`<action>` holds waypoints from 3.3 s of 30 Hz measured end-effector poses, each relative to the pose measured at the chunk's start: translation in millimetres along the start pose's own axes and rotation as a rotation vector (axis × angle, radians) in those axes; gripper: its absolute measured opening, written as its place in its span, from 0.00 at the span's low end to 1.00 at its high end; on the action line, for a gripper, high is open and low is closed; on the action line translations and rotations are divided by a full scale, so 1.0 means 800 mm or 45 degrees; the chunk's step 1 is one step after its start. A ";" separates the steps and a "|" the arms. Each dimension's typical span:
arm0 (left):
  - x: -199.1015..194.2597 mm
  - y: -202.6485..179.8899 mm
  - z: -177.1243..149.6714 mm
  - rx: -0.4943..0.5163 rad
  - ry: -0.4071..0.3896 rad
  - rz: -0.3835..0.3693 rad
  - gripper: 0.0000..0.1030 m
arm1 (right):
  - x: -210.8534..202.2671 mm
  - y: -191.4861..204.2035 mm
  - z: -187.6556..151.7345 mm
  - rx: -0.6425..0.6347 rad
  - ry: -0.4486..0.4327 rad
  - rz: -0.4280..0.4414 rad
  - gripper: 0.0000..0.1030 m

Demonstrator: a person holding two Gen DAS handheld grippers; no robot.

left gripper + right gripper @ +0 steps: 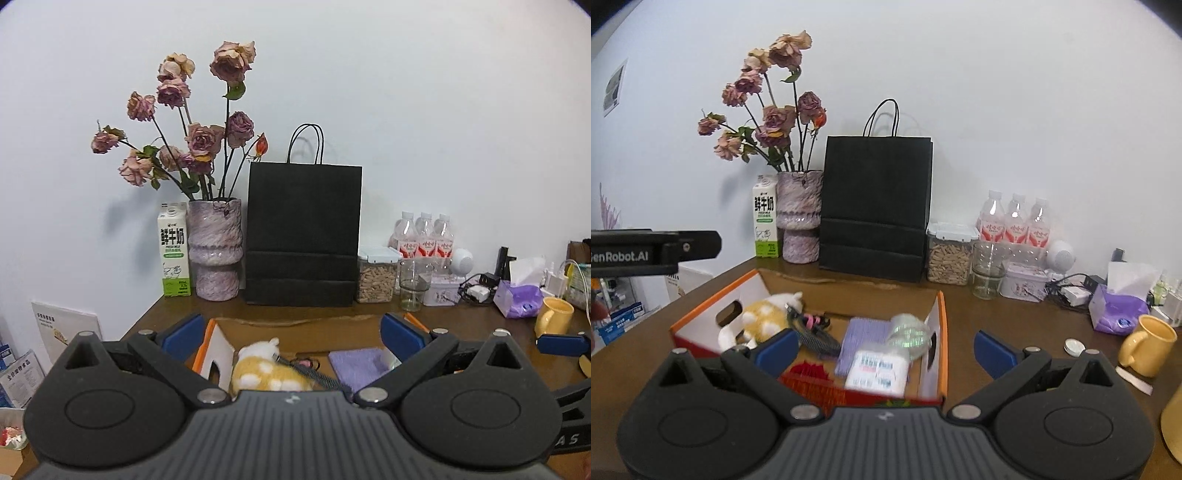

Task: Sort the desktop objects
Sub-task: 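Grasp the yellow block with the left tool while the right tool grasps the navy blue case, then lower the yellow block and navy case into the box and open both tools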

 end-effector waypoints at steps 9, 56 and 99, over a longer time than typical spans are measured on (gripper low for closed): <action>-0.056 0.021 -0.054 0.021 0.064 0.054 1.00 | -0.051 0.012 -0.055 0.054 0.064 0.017 0.99; -0.026 0.062 -0.182 0.015 0.451 -0.033 0.30 | 0.013 0.122 -0.147 0.031 0.306 0.205 0.63; 0.226 0.054 -0.060 -0.097 0.321 -0.043 0.30 | 0.248 0.043 -0.001 0.039 0.173 0.054 0.62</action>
Point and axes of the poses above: each gripper's, at about its wrist camera, not at the fingertips, and x roughly the way its jaws point, y to its left, z to its top, the point moved 3 cm from there along x, roughly the way its jaws point, and after that the axes turned 7 degrees about -y, right-handed, at the moved point
